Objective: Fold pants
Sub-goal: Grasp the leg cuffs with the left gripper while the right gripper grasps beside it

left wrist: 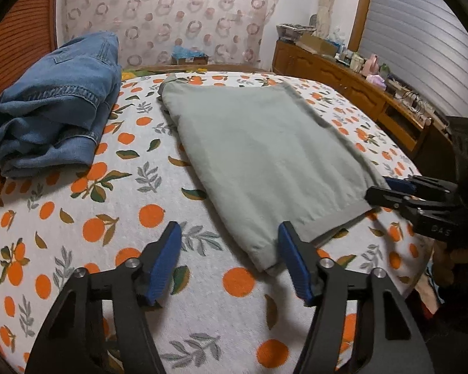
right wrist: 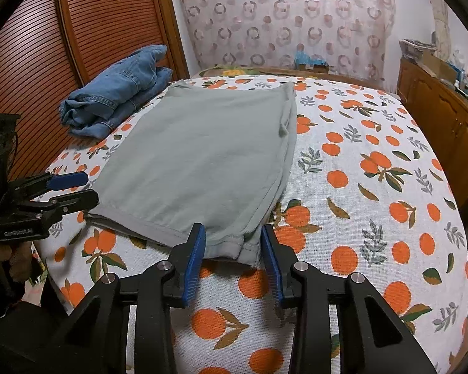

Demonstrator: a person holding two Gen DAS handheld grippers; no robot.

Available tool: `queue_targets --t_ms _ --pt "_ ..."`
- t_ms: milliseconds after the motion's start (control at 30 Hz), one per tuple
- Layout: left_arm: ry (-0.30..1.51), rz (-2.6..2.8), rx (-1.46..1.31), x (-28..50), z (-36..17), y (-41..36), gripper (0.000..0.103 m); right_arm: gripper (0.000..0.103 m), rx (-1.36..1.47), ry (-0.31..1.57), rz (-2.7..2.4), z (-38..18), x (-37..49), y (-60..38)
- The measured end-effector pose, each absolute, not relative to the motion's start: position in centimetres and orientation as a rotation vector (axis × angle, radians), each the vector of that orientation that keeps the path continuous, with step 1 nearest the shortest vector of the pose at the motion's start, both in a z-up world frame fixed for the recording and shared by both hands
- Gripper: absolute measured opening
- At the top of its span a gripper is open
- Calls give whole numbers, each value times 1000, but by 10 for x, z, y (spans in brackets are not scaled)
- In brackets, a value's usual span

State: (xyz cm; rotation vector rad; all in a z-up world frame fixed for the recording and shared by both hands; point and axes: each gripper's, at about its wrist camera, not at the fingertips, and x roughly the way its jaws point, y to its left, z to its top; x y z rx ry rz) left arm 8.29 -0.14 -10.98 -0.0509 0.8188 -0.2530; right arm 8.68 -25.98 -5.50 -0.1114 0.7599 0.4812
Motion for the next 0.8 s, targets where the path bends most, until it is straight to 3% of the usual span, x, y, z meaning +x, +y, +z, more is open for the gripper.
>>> queue_targets --t_ms 133,500,667,800 --pt "827 -292 -69 78 -110 -5 49 37 -113 753 480 -56 86 -260" --pt "836 -316 -81 76 -112 -15 47 37 -105 742 476 -56 83 -259" --pt "832 -332 -74 75 -112 -19 32 37 -104 743 476 -56 83 -259" --pt "826 -336 -69 74 -112 -21 26 37 -104 743 476 -56 83 -260"
